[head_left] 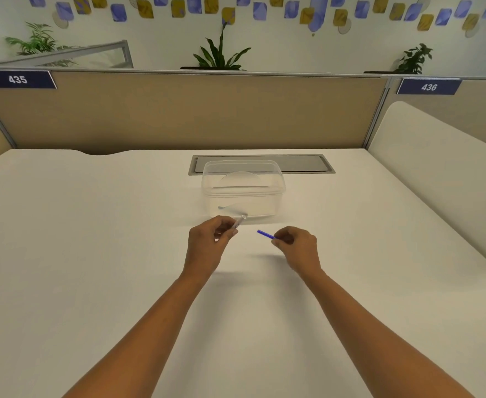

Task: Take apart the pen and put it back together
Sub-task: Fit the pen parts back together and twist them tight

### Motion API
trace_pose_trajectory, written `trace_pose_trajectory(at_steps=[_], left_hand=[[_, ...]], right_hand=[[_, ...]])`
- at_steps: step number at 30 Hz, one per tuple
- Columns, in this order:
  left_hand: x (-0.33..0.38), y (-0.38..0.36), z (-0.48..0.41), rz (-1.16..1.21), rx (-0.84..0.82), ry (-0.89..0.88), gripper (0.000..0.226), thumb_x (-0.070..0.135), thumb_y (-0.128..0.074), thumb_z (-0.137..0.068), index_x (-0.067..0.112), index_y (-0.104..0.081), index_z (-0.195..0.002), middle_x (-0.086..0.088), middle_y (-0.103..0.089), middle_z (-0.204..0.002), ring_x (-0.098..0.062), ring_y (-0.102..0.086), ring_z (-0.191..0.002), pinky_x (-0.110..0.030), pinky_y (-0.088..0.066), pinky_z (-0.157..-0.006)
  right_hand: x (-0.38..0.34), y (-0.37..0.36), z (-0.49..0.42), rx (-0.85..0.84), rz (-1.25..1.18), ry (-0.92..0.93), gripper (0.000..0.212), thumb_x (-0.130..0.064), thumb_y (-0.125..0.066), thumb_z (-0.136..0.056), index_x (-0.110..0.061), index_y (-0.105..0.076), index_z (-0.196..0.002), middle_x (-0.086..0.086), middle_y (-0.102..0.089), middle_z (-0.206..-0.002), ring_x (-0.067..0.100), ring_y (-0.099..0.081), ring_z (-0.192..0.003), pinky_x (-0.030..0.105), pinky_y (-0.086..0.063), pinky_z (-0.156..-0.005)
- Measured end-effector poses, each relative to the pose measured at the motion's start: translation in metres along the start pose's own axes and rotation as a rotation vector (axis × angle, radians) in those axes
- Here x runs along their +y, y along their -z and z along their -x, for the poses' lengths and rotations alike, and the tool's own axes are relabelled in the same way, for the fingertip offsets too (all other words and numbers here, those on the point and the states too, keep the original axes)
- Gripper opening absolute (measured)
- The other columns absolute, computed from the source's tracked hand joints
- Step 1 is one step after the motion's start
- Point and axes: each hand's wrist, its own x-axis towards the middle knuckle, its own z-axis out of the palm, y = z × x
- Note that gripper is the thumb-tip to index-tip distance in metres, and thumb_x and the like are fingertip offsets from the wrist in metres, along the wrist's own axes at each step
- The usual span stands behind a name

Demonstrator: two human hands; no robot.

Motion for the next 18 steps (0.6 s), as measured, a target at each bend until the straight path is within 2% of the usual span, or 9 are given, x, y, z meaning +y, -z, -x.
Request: trace_pose_trajectory(at_steps=[5,8,11,16,18], left_hand=[[-0.003,-0.001,-0.001,-0.049,0.003,0.003,0.011,0.000,-0.068,-0.075,0.008,-0.068,-0.082,-0.003,-0.066,-0.075,-0.011,-0.058,-0.064,-0.006,-0.041,-0.059],[-0.006,-0.001,-0.002,-0.067,-0.001,0.015,0.011,0.000,-0.068,-0.075,0.008,-0.069,-0.081,-0.002,-0.065,-0.073,-0.004,-0.056,-0.060,-0.006,-0.041,-0.057],[-0.006,-0.001,-0.003,-0.089,0.000,0.022,0.010,0.001,-0.068,-0.075,0.008,-0.069,-0.081,-0.001,-0.064,-0.073,-0.006,-0.055,-0.059,-0.007,-0.041,-0.056],[-0.006,0.001,-0.004,-0.126,0.001,0.013,0.009,0.003,-0.068,-0.076,0.009,-0.069,-0.082,-0.001,-0.064,-0.072,-0.013,-0.054,-0.060,-0.008,-0.041,-0.055],[-0.006,0.001,-0.004,-0.129,0.002,0.012,0.009,0.003,-0.068,-0.076,0.008,-0.069,-0.083,-0.001,-0.063,-0.072,-0.010,-0.054,-0.060,-0.008,-0.041,-0.055]], right_hand=[[-0.027,0.010,-0.003,-0.003,-0.284,0.053,0.011,-0.011,-0.065,-0.080,-0.007,-0.069,-0.090,0.002,-0.065,-0.073,0.011,-0.058,-0.063,0.012,-0.048,-0.062],[-0.040,0.010,-0.002,-0.010,-0.334,0.131,0.013,-0.011,-0.062,-0.083,-0.009,-0.069,-0.093,0.003,-0.065,-0.077,0.007,-0.057,-0.063,0.004,-0.046,-0.059],[-0.045,0.008,0.000,-0.018,-0.319,0.190,0.013,-0.009,-0.060,-0.084,-0.007,-0.069,-0.093,0.003,-0.064,-0.082,-0.002,-0.056,-0.060,0.004,-0.044,-0.059],[-0.048,0.004,0.000,-0.025,-0.270,0.241,0.014,-0.008,-0.060,-0.084,-0.007,-0.069,-0.094,0.004,-0.063,-0.089,0.008,-0.056,-0.072,0.005,-0.046,-0.065],[-0.048,0.003,0.000,-0.014,-0.262,0.247,0.014,-0.008,-0.060,-0.084,-0.009,-0.069,-0.094,0.004,-0.063,-0.090,0.013,-0.056,-0.076,0.007,-0.045,-0.067]])
